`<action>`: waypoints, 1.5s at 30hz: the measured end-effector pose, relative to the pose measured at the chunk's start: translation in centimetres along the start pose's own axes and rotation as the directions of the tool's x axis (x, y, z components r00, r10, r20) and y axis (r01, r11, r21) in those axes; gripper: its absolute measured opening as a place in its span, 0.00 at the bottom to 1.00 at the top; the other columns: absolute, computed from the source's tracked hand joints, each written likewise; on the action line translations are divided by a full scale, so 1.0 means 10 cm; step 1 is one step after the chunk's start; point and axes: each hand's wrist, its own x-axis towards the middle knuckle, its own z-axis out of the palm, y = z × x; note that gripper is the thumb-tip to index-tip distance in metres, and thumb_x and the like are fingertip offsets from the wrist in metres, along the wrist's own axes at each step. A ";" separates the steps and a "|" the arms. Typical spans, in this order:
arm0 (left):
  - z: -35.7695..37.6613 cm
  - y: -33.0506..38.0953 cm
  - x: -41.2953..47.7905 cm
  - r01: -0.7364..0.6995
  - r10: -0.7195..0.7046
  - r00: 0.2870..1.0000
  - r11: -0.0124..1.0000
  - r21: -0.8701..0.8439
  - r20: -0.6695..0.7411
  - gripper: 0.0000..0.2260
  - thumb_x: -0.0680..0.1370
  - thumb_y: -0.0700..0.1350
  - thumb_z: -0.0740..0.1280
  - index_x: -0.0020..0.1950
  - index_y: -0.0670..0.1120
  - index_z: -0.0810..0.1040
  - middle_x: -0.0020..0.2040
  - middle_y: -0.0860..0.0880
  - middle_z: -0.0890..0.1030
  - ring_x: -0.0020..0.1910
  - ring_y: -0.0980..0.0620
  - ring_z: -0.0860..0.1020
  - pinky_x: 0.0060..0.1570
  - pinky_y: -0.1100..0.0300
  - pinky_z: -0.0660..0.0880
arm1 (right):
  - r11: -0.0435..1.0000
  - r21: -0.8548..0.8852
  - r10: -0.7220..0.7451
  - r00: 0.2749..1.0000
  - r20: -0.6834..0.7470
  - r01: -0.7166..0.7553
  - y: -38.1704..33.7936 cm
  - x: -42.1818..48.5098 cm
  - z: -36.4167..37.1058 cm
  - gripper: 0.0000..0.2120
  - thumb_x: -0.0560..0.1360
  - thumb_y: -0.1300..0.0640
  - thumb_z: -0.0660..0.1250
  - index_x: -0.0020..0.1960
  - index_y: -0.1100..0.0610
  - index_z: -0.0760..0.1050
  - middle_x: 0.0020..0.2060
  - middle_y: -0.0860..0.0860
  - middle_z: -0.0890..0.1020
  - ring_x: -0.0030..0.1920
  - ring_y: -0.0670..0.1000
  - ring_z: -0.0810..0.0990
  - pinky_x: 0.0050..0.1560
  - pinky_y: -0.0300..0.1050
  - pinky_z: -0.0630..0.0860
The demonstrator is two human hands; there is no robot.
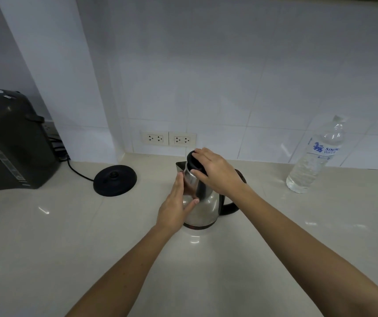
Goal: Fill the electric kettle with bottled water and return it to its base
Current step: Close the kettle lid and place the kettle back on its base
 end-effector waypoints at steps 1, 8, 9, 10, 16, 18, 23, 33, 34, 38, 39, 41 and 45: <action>-0.01 -0.01 0.00 -0.003 0.003 1.000 1.000 0.000 0.001 0.40 0.79 0.56 0.64 0.79 0.52 0.38 0.80 0.54 0.53 0.74 0.54 0.65 0.56 0.67 0.66 | 1.000 -0.018 -0.005 1.000 0.014 0.006 0.00 0.00 0.01 0.25 0.79 0.49 0.61 0.73 0.59 0.65 0.73 0.54 0.67 0.75 0.53 0.61 0.74 0.48 0.59; -0.01 -0.07 0.00 -0.037 0.037 0.999 0.999 -0.003 -0.004 0.40 0.78 0.56 0.64 0.79 0.51 0.39 0.79 0.54 0.54 0.71 0.54 0.69 0.53 0.66 0.69 | 0.989 0.062 0.129 0.991 0.026 -0.131 -0.06 0.00 0.02 0.29 0.79 0.43 0.58 0.75 0.56 0.60 0.73 0.53 0.68 0.73 0.54 0.64 0.74 0.56 0.59; -0.02 -0.08 0.00 -0.037 0.037 0.999 0.999 -0.006 -0.007 0.40 0.78 0.56 0.64 0.79 0.51 0.39 0.79 0.55 0.53 0.71 0.54 0.69 0.54 0.65 0.69 | 0.962 0.135 0.242 0.970 -0.009 -0.239 -0.08 0.02 0.02 0.31 0.78 0.41 0.57 0.75 0.56 0.57 0.72 0.54 0.68 0.73 0.54 0.65 0.74 0.57 0.58; -0.01 -0.08 0.00 -0.034 0.034 0.999 0.999 -0.008 -0.010 0.40 0.78 0.56 0.64 0.79 0.52 0.39 0.79 0.55 0.53 0.71 0.54 0.68 0.55 0.64 0.70 | 0.913 0.200 0.368 0.929 -0.028 -0.356 -0.09 0.05 0.02 0.33 0.77 0.39 0.56 0.76 0.56 0.57 0.72 0.54 0.68 0.72 0.55 0.65 0.74 0.59 0.57; -0.02 -0.08 0.00 -0.035 0.035 0.999 0.999 -0.018 -0.018 0.40 0.78 0.56 0.64 0.79 0.52 0.39 0.79 0.55 0.53 0.72 0.54 0.67 0.58 0.62 0.71 | 0.792 0.118 0.595 0.801 0.067 -0.599 -0.10 0.19 0.09 0.33 0.73 0.32 0.54 0.65 0.55 0.70 0.55 0.55 0.81 0.58 0.59 0.77 0.65 0.58 0.67; -0.03 -0.08 0.00 -0.036 0.036 0.999 0.999 -0.003 -0.020 0.40 0.78 0.56 0.64 0.79 0.51 0.40 0.80 0.55 0.52 0.72 0.53 0.68 0.58 0.61 0.72 | 0.782 0.156 0.607 0.794 0.028 -0.603 -0.10 0.21 0.10 0.27 0.73 0.35 0.56 0.58 0.56 0.74 0.48 0.54 0.83 0.51 0.58 0.79 0.55 0.54 0.74; -0.02 -0.10 0.00 -0.032 0.032 0.999 0.999 0.019 -0.009 0.40 0.78 0.58 0.63 0.79 0.52 0.38 0.79 0.54 0.56 0.70 0.53 0.70 0.58 0.60 0.73 | 0.777 0.200 0.606 0.795 0.020 -0.597 -0.06 0.24 0.05 0.17 0.73 0.44 0.57 0.47 0.57 0.74 0.39 0.55 0.81 0.42 0.58 0.78 0.40 0.47 0.70; -0.01 -0.10 0.00 -0.026 0.026 1.000 0.999 0.025 -0.011 0.39 0.78 0.59 0.62 0.78 0.54 0.38 0.79 0.56 0.53 0.72 0.56 0.66 0.58 0.60 0.72 | 0.834 0.129 0.546 0.837 -0.049 -0.537 -0.09 0.25 0.08 0.11 0.73 0.52 0.56 0.38 0.58 0.71 0.29 0.52 0.74 0.35 0.57 0.74 0.35 0.45 0.63; 0.00 -0.11 -0.01 -0.024 0.025 1.000 0.999 0.028 -0.013 0.39 0.78 0.59 0.62 0.78 0.54 0.38 0.79 0.57 0.53 0.73 0.56 0.66 0.58 0.61 0.71 | 0.838 0.125 0.541 0.839 -0.056 -0.532 -0.09 0.25 0.09 0.11 0.73 0.52 0.56 0.38 0.58 0.71 0.29 0.52 0.74 0.35 0.57 0.74 0.34 0.45 0.63; 0.01 -0.11 -0.01 -0.015 0.016 1.000 0.999 0.033 -0.012 0.39 0.78 0.59 0.62 0.78 0.54 0.38 0.80 0.57 0.51 0.73 0.56 0.65 0.58 0.59 0.72 | 0.860 0.070 0.511 0.855 -0.095 -0.506 -0.10 0.23 0.12 0.10 0.72 0.53 0.58 0.40 0.59 0.73 0.30 0.53 0.75 0.35 0.58 0.73 0.29 0.43 0.59; 0.01 -0.10 -0.01 -0.014 0.015 1.000 0.999 0.034 -0.010 0.39 0.78 0.59 0.62 0.79 0.54 0.38 0.80 0.57 0.51 0.73 0.55 0.65 0.59 0.58 0.72 | 0.862 0.061 0.508 0.855 -0.104 -0.504 -0.11 0.23 0.12 0.10 0.72 0.53 0.58 0.42 0.58 0.75 0.31 0.53 0.75 0.35 0.58 0.73 0.29 0.42 0.59; 0.01 -0.10 -0.01 -0.009 0.009 1.000 0.999 0.037 -0.004 0.40 0.78 0.59 0.62 0.79 0.53 0.38 0.80 0.56 0.52 0.73 0.55 0.66 0.59 0.57 0.72 | 0.858 0.049 0.513 0.852 -0.106 -0.511 -0.12 0.24 0.10 0.11 0.71 0.53 0.58 0.45 0.57 0.77 0.32 0.53 0.77 0.36 0.58 0.73 0.31 0.42 0.63; 0.00 -0.09 -0.01 0.007 -0.007 1.000 0.999 0.039 0.001 0.40 0.78 0.59 0.62 0.79 0.54 0.38 0.79 0.55 0.54 0.71 0.54 0.68 0.58 0.57 0.73 | 0.871 0.013 0.490 0.866 -0.100 -0.492 -0.12 0.22 0.10 0.12 0.72 0.51 0.58 0.45 0.56 0.76 0.33 0.53 0.77 0.37 0.58 0.76 0.31 0.42 0.63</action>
